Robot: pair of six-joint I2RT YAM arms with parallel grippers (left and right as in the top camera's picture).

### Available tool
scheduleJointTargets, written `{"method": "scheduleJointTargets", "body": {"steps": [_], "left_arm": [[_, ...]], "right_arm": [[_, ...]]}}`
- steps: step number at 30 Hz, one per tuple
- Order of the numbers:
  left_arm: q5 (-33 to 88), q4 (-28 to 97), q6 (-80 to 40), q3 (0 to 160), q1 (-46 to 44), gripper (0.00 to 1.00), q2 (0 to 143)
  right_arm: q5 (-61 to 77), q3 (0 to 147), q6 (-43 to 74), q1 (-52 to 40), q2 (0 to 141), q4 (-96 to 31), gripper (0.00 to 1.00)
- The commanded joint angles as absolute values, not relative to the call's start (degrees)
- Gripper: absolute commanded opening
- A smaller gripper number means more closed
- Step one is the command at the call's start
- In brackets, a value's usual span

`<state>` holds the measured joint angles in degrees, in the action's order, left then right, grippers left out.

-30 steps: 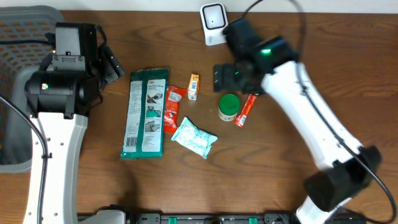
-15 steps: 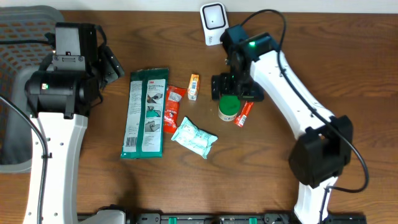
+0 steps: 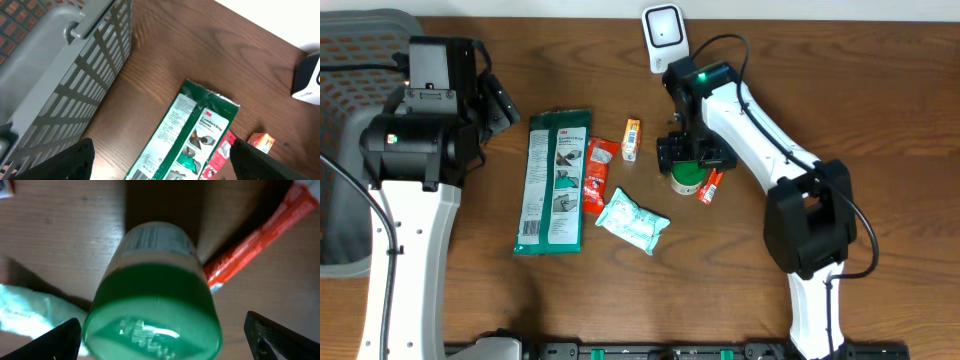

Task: Scan the item barcode
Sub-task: 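Hold the jar near the scanner with the right gripper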

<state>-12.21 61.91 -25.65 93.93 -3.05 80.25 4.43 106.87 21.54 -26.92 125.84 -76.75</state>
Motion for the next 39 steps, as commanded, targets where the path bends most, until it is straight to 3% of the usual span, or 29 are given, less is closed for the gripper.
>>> {"method": "scheduleJointTargets", "body": {"steps": [1,11,17,23,30,35,39], "left_arm": [[-12.9,62.1,-25.5,94.9,-2.8,0.87,80.5],[-12.9,62.1,-25.5,94.9,-2.8,0.87,80.5],[-12.9,62.1,-25.5,94.9,-2.8,0.87,80.5],[-12.9,62.1,-25.5,94.9,-2.8,0.87,80.5],[-12.9,62.1,-25.5,94.9,-2.8,0.87,80.5],[-12.9,62.1,-25.5,94.9,-2.8,0.87,80.5],[-12.9,62.1,-25.5,94.9,-2.8,0.87,80.5]], "right_arm": [[2.9,106.7,17.1,-27.8,126.6,-75.7,0.99],[1.6,105.7,13.6,-30.1,126.6,-73.3,0.98],[-0.1,105.2,13.8,-30.5,126.6,-73.2,0.80],[-0.2,105.2,14.0,-30.5,126.6,-71.6,0.78],[-0.1,105.2,3.6,-31.0,126.6,-70.9,0.74],[-0.8,105.2,-3.9,-31.5,126.6,-70.8,0.73],[-1.8,105.6,-1.6,-31.6,126.4,-70.9,0.86]]}}
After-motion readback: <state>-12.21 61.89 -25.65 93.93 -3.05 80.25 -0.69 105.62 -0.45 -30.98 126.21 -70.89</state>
